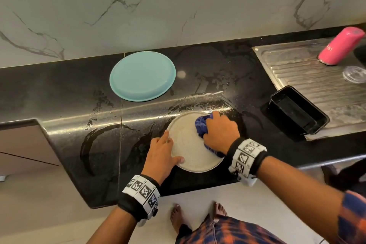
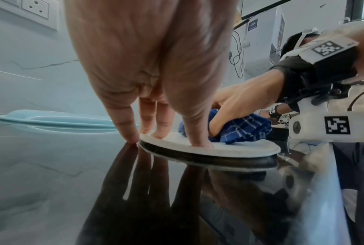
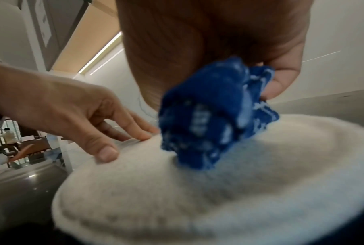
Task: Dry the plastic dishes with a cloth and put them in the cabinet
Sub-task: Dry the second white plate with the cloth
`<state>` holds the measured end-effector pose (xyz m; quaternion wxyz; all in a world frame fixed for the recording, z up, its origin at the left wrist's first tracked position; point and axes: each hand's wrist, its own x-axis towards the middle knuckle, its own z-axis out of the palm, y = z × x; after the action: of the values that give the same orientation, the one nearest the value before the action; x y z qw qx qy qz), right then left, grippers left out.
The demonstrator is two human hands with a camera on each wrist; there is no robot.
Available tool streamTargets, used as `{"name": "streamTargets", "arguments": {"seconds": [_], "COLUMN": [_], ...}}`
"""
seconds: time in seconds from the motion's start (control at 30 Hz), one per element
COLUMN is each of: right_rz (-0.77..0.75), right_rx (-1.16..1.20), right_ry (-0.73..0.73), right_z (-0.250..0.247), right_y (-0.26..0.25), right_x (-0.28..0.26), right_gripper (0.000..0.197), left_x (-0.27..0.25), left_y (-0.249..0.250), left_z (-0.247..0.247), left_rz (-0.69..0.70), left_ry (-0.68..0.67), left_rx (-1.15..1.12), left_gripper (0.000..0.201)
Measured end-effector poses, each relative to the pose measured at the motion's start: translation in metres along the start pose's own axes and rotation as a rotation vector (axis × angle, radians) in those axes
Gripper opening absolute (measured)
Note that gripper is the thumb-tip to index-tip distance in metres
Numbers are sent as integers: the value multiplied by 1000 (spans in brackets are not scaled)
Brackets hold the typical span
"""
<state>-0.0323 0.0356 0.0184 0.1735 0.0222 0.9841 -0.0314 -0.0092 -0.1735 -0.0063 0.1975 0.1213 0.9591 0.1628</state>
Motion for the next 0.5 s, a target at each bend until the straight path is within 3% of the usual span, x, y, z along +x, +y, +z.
{"name": "streamTargets", "arguments": {"seconds": [0.1, 0.2, 0.37, 0.5], "right_rz": [-127, -281, -72, -65], "right_rx": [62, 35, 76, 88], "right_ry": [44, -21, 15, 20], "right_z": [11, 4, -8, -6], "right_y": [-19, -32, -3, -2], "right_x": [-6, 4, 23, 28], "right_gripper": [38, 41, 29, 30], "left_x": [3, 3, 1, -2], "left_y": [-2, -6, -15, -29], "left_z": [-3, -6, -4, -3], "left_rz": [21, 32, 60, 59], "left_ry": [-15, -22, 9, 18], "left_rx": [16, 42, 69, -111], "left_gripper": [74, 74, 79, 93]}}
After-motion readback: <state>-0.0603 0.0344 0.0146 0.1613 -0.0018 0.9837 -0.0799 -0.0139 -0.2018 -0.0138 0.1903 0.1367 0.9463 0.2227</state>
